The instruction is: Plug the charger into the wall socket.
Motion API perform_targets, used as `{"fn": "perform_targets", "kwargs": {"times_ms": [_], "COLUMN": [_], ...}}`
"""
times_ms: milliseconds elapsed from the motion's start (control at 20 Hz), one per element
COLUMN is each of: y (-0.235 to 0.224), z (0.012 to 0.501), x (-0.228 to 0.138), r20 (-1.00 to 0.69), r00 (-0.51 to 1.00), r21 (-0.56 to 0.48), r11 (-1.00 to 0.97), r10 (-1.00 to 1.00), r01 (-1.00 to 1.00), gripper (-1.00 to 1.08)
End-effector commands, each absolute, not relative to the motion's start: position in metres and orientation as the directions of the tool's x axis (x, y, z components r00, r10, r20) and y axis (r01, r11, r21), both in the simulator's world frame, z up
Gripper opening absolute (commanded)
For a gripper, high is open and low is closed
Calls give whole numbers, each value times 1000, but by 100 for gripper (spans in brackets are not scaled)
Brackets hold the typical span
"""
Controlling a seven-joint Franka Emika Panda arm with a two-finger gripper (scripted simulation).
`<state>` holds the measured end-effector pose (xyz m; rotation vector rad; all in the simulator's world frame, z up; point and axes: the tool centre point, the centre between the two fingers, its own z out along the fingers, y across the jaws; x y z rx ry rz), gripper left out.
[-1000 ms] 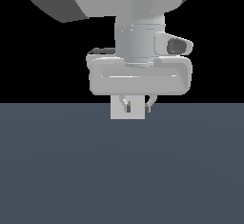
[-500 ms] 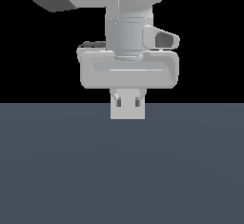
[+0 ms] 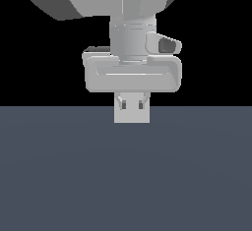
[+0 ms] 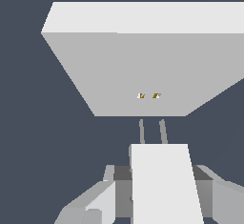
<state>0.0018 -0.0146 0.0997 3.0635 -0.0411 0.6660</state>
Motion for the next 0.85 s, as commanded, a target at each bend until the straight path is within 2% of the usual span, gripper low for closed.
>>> {"fn": "perform_targets", "kwargs": {"times_ms": [0,400,800], "y": [-15,-16,-16], "z": [100,100,100], "x": [11,35,38], "r20": [416,416,416], "r00": [909,909,909], "r21": [1,0,0], "r11": [-1000,-1000,-1000], "r10": [-24,-25,-25], "r01": [-27,-27,-27], "gripper": [-100,-100,-100]}}
